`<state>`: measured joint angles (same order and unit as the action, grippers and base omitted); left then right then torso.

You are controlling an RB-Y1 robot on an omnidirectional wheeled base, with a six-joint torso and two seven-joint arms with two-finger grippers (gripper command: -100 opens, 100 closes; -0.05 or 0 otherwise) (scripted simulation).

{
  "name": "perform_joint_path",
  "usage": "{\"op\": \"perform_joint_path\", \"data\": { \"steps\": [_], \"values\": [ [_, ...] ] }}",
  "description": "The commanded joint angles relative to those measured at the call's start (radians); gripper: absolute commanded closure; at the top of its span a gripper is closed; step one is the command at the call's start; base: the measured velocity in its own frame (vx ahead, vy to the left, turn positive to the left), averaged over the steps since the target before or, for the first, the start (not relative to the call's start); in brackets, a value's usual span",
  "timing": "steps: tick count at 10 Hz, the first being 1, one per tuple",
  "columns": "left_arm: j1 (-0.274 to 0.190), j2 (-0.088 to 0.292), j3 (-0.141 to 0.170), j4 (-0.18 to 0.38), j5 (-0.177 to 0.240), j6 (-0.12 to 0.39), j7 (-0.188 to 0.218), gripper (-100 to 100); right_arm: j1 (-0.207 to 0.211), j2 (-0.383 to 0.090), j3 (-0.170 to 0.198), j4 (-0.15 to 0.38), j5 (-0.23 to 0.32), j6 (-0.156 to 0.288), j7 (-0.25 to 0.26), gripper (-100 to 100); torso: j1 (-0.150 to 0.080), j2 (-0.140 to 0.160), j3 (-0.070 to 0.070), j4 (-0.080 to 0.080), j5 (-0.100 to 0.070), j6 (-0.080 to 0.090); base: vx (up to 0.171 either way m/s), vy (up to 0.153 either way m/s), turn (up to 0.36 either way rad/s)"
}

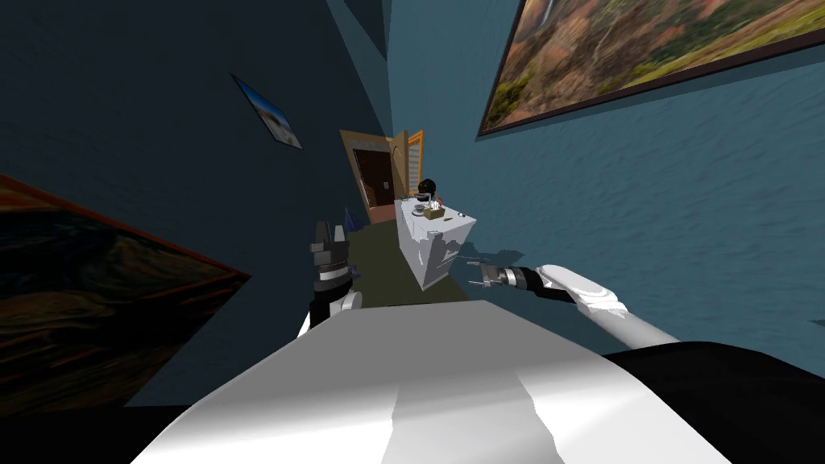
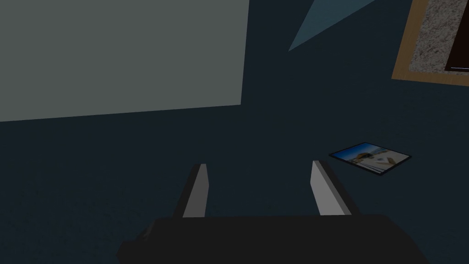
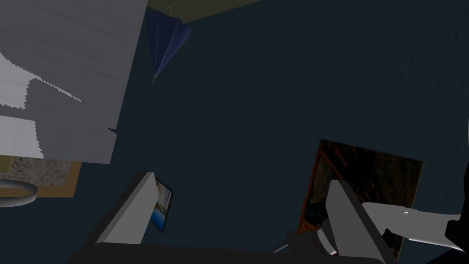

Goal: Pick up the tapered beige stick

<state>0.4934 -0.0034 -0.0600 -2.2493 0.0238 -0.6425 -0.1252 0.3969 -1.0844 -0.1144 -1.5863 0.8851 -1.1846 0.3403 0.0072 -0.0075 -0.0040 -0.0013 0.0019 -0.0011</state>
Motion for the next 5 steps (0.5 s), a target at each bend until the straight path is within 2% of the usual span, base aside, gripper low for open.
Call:
{"op": "perform_joint_path", "data": {
  "steps": [1, 2, 3, 4, 5],
  "values": [
    [0.000, 0.000, 0.000, 0.000, 0.000, 0.000, 0.000, 0, -0.006, -0.034, -0.009, 0.018, 0.050, -0.020, 0.015, -100, 0.000, 0.000, 0.000, 0.000, 0.000, 0.000, 0.053, 0.086, 0.008],
    [0.000, 0.000, 0.000, 0.000, 0.000, 0.000, 0.000, 0, -0.022, -0.074, -0.031, 0.043, 0.077, -0.050, 0.027, -100, -0.001, 0.000, 0.000, 0.000, 0.000, 0.000, 0.065, 0.082, 0.041],
    [0.000, 0.000, 0.000, 0.000, 0.000, 0.000, 0.000, 0, -0.022, -0.086, -0.031, 0.043, 0.106, -0.050, 0.027, -100, -0.001, -0.001, -0.001, 0.000, 0.000, 0.000, 0.062, 0.059, 0.025],
    [0.000, 0.000, 0.000, 0.000, 0.000, 0.000, 0.000, 0, -0.038, -0.128, -0.053, 0.066, 0.135, -0.079, 0.039, -100, -0.002, -0.001, 0.000, 0.000, 0.000, 0.000, 0.073, 0.065, 0.057],
    [0.000, 0.000, 0.000, 0.000, 0.000, 0.000, 0.000, 0, -0.038, -0.137, -0.053, 0.066, 0.165, -0.079, 0.039, -100, -0.002, -0.001, -0.001, 0.000, 0.000, 0.000, 0.064, 0.049, 0.027]
  ]
}}
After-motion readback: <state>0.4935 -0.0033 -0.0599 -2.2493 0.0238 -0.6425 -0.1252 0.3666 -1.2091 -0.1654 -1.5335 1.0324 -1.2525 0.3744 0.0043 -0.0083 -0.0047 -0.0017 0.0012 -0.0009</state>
